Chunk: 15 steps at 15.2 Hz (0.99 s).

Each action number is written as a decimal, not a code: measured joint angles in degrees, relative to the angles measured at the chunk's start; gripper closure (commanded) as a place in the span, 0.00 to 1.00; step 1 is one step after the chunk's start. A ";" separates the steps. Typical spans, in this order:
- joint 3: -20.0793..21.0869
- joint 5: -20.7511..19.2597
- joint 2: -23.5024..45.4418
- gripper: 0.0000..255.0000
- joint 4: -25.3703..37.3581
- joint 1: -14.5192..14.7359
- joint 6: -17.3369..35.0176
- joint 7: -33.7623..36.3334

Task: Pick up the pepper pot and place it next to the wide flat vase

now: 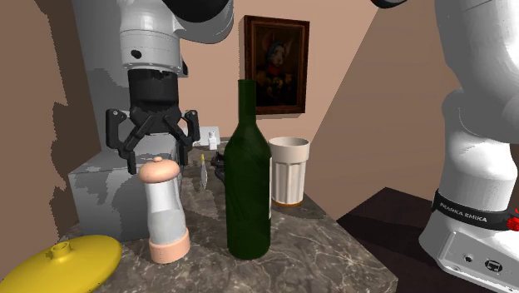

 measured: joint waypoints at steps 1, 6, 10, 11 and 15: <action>0.00 0.00 0.00 0.00 0.00 0.00 0.00 0.00; 0.11 0.16 -0.34 0.00 1.88 0.06 -2.13 0.07; 0.32 1.01 -2.21 0.00 3.93 -0.52 -5.90 -0.53; 0.31 1.03 -2.24 0.00 4.11 -0.56 -6.14 -0.58; 0.29 1.03 -2.19 0.00 4.48 -0.58 -6.50 -0.65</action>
